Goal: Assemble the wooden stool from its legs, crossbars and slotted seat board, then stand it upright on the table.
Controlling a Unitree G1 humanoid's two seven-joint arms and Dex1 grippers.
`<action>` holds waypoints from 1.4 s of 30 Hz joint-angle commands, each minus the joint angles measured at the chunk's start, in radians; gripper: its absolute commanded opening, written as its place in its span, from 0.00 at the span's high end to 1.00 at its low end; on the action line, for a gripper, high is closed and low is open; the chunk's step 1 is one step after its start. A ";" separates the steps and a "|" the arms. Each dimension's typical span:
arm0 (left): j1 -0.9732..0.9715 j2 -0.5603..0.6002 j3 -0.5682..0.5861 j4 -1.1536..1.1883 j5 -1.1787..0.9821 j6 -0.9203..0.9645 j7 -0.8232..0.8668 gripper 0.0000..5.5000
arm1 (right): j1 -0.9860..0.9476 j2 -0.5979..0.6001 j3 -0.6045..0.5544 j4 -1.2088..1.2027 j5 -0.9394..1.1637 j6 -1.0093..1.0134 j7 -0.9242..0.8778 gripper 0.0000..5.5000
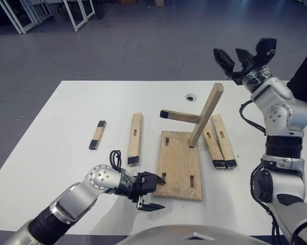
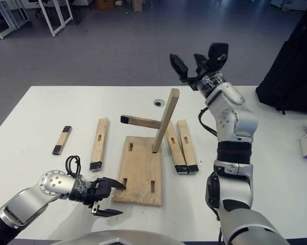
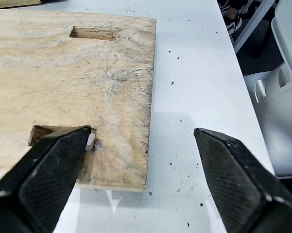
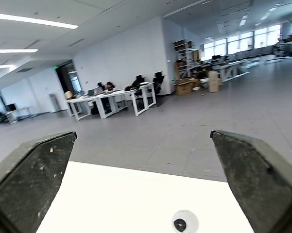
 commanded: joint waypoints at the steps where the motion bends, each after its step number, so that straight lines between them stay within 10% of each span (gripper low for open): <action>1: 0.040 0.021 0.016 0.041 -0.006 0.069 0.004 0.28 | 0.019 -0.033 -0.022 0.054 -0.036 -0.026 -0.020 0.07; 18: 0.073 -0.039 0.418 -0.150 -0.409 0.105 0.059 0.28 | 0.568 -0.009 0.172 -0.321 -0.225 0.244 -0.188 0.07; 32: 0.098 -0.103 0.354 -0.187 -0.367 0.101 0.168 0.28 | 0.684 -0.044 0.211 -0.393 -0.266 0.371 -0.170 0.07; 42: 0.099 -0.136 0.338 -0.173 -0.342 0.086 0.208 0.28 | 0.710 -0.050 0.223 -0.446 -0.289 0.438 -0.167 0.40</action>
